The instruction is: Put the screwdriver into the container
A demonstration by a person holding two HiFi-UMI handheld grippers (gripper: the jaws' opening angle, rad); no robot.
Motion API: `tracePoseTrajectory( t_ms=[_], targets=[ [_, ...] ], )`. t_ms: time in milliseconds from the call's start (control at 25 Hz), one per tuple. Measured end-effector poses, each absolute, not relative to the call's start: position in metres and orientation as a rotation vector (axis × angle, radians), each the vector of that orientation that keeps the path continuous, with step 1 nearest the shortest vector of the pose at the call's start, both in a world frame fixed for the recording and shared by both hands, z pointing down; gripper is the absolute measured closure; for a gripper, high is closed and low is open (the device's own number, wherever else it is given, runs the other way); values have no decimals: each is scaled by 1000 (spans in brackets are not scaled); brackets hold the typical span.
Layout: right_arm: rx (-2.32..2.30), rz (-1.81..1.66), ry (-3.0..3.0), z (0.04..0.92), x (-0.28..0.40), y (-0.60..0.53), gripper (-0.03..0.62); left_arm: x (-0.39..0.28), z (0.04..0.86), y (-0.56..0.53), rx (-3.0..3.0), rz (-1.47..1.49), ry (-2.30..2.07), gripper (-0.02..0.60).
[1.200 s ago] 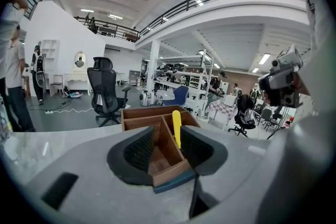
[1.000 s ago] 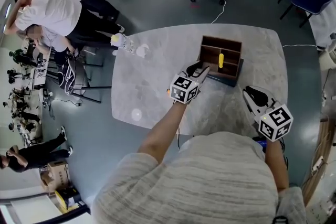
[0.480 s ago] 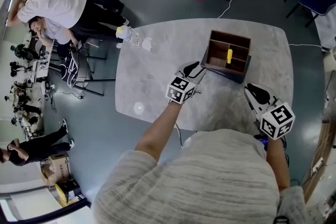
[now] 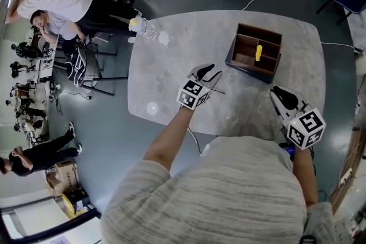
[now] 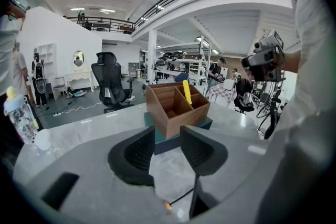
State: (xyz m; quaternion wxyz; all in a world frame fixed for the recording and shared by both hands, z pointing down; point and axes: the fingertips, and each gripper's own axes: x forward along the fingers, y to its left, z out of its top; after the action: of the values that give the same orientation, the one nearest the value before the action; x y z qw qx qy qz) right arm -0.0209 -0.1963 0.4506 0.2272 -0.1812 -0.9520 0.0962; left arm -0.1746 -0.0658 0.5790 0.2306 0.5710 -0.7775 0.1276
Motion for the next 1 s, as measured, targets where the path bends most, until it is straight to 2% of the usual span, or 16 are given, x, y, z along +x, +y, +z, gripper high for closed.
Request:
tracePoseTrajectory(
  t_ms=[520, 1000],
  targets=[
    [-514, 274, -2601, 458, -27, -164, 579, -172, 609, -24, 1604, 468, -2022, 431],
    [-471, 286, -2604, 463, -28, -152, 579, -159, 651, 1, 1713, 714, -1787, 431]
  ],
)
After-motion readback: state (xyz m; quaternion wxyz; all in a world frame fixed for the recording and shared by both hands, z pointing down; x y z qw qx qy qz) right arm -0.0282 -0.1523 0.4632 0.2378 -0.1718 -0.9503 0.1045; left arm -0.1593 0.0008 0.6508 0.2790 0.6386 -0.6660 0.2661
